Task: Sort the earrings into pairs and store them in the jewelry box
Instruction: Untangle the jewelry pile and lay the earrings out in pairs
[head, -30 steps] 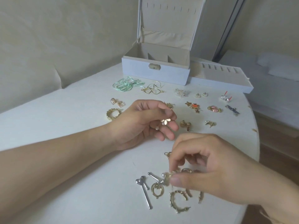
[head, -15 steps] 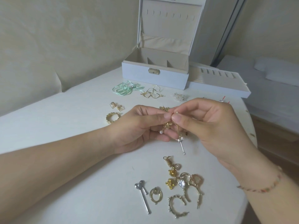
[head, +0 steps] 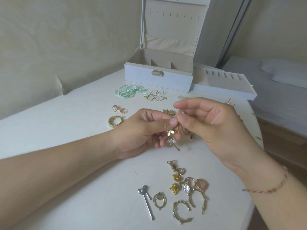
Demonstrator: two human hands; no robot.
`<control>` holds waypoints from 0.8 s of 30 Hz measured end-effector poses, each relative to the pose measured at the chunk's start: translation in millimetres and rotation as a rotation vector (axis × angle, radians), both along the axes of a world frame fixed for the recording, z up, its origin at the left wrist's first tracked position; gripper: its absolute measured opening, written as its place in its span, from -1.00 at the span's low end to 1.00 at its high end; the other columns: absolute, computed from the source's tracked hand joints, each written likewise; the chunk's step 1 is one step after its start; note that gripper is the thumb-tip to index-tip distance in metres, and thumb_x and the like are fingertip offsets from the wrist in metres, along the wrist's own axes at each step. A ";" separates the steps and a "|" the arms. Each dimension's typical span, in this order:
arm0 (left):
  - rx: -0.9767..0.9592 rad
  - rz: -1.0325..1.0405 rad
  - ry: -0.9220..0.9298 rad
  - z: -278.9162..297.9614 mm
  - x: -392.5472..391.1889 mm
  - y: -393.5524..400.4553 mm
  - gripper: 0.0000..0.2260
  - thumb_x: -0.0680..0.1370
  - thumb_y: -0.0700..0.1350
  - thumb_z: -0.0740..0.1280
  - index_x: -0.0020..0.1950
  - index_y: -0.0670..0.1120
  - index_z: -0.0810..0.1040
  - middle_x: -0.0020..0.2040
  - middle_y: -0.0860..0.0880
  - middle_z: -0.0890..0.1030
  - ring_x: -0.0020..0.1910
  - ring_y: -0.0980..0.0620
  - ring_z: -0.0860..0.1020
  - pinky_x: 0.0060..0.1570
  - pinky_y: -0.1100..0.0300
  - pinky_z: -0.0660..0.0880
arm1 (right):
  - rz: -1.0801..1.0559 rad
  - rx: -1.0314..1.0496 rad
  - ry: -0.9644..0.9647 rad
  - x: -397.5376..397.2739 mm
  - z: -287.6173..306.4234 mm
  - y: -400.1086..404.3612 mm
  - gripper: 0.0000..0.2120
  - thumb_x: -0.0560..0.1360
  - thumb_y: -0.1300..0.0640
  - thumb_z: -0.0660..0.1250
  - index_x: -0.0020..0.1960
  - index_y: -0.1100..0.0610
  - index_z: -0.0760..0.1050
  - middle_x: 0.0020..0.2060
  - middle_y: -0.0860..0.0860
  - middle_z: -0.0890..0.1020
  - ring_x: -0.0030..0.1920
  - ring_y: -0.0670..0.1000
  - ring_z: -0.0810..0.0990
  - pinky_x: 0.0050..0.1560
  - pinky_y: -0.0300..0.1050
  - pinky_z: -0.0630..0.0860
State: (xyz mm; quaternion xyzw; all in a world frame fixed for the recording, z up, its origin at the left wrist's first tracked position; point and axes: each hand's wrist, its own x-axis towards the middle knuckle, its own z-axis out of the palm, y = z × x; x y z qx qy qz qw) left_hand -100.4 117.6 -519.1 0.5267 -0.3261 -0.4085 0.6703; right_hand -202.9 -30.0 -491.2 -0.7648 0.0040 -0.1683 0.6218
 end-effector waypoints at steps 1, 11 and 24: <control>0.004 0.002 -0.006 -0.3 -0.1 0.1 -0.84 0.50 -0.14 0.33 -0.21 -0.13 0.67 -0.25 -0.10 0.64 -0.48 0.09 0.42 -0.48 0.32 0.33 | 0.004 -0.061 -0.001 0.3 -1.3 -0.7 -0.80 0.50 0.29 0.36 0.02 0.04 0.63 -0.22 0.05 0.67 -0.25 -0.04 0.63 -0.01 -0.17 0.52; -0.007 -0.108 -0.059 1.1 -1.3 1.5 -0.86 0.37 -0.14 0.46 -0.08 -0.04 0.67 -0.23 -0.09 0.66 -0.43 0.05 0.48 -0.44 0.27 0.31 | -0.012 -0.111 -0.068 1.3 -3.9 -2.5 -0.65 0.62 0.30 0.14 -0.01 -0.06 0.61 -0.26 -0.02 0.52 -0.22 0.04 0.46 -0.09 -0.28 0.47; -0.045 -0.027 -0.027 -3.5 1.7 -2.2 -0.76 0.40 -0.39 0.35 -0.04 -0.11 0.63 -0.27 -0.11 0.66 -0.40 0.02 0.59 -0.36 0.24 0.47 | -0.030 0.154 -0.145 -3.2 -17.1 -5.5 -0.72 0.53 0.22 0.16 -0.04 -0.02 0.62 -0.22 -0.10 0.53 -0.23 0.01 0.47 -0.22 -0.13 0.48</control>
